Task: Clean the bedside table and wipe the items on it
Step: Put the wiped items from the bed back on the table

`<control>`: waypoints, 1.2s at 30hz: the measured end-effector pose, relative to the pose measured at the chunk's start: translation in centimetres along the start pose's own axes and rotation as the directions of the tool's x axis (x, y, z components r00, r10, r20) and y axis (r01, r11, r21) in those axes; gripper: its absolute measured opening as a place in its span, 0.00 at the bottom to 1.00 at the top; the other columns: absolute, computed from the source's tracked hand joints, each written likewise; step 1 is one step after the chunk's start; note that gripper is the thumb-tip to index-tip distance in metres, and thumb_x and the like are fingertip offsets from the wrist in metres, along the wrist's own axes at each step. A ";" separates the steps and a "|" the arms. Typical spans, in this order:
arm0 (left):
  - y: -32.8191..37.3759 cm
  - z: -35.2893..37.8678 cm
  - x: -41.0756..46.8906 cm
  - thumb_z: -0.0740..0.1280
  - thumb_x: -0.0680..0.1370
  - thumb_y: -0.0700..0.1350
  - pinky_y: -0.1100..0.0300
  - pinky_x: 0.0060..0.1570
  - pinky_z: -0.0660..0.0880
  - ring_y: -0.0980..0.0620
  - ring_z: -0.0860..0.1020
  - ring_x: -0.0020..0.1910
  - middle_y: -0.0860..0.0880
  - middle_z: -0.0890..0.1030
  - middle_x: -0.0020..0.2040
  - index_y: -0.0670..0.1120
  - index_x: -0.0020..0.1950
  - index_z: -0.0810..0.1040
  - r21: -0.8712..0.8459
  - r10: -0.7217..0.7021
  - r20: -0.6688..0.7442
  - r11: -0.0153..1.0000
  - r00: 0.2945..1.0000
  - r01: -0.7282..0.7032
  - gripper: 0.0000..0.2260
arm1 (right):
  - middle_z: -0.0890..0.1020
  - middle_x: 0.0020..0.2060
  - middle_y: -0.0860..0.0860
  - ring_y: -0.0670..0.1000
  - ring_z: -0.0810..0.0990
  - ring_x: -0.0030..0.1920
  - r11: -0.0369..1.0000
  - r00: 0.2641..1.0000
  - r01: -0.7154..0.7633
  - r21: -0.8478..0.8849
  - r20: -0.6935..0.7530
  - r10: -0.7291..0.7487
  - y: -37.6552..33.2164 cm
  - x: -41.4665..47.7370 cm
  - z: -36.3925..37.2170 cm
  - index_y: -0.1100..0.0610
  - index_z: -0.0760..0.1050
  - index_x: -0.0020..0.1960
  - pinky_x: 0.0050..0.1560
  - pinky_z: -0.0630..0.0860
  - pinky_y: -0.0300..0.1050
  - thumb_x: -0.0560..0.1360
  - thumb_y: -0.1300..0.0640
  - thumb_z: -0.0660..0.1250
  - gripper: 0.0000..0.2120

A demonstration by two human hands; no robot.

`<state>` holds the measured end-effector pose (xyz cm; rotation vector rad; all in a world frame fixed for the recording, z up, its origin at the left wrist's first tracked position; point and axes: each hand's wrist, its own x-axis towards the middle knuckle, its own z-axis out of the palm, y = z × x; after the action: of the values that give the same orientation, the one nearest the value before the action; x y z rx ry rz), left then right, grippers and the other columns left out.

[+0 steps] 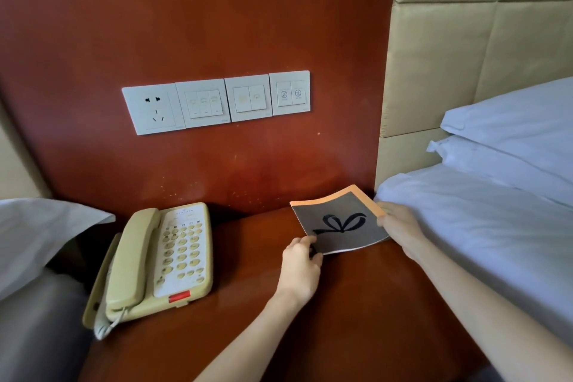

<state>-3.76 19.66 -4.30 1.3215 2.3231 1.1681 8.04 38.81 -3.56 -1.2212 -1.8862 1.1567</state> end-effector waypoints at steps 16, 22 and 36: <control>0.4 -0.8 0.5 0.61 0.79 0.36 0.59 0.66 0.67 0.46 0.70 0.68 0.43 0.73 0.69 0.42 0.70 0.70 0.037 -0.051 0.045 0.998 0.998 0.049 0.19 | 0.80 0.53 0.61 0.63 0.79 0.53 0.953 0.993 0.041 -0.299 0.119 -0.005 -0.6 0.0 -0.2 0.59 0.73 0.66 0.47 0.75 0.50 0.78 0.66 0.56 0.18; 0.4 -4.5 0.0 0.62 0.79 0.41 0.61 0.56 0.74 0.48 0.78 0.56 0.43 0.80 0.59 0.42 0.64 0.75 -0.087 -0.146 0.114 0.984 0.983 0.157 0.14 | 0.78 0.56 0.57 0.57 0.78 0.53 0.960 0.990 0.069 -0.272 0.140 -0.032 -3.9 -1.2 -1.2 0.55 0.66 0.69 0.59 0.74 0.51 0.79 0.64 0.57 0.19; 1.4 -14.1 -6.8 0.55 0.81 0.38 0.52 0.57 0.76 0.46 0.80 0.52 0.42 0.81 0.52 0.39 0.56 0.76 -0.271 -0.111 -0.007 0.957 0.994 0.105 0.11 | 0.83 0.49 0.51 0.52 0.79 0.54 0.933 0.922 0.310 -0.183 0.299 -0.248 -11.5 -8.9 0.9 0.54 0.81 0.53 0.58 0.75 0.48 0.77 0.61 0.63 0.10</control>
<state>-6.55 7.17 4.78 1.0780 2.1256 1.4093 6.29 28.03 6.11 -0.8953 -2.3665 1.0113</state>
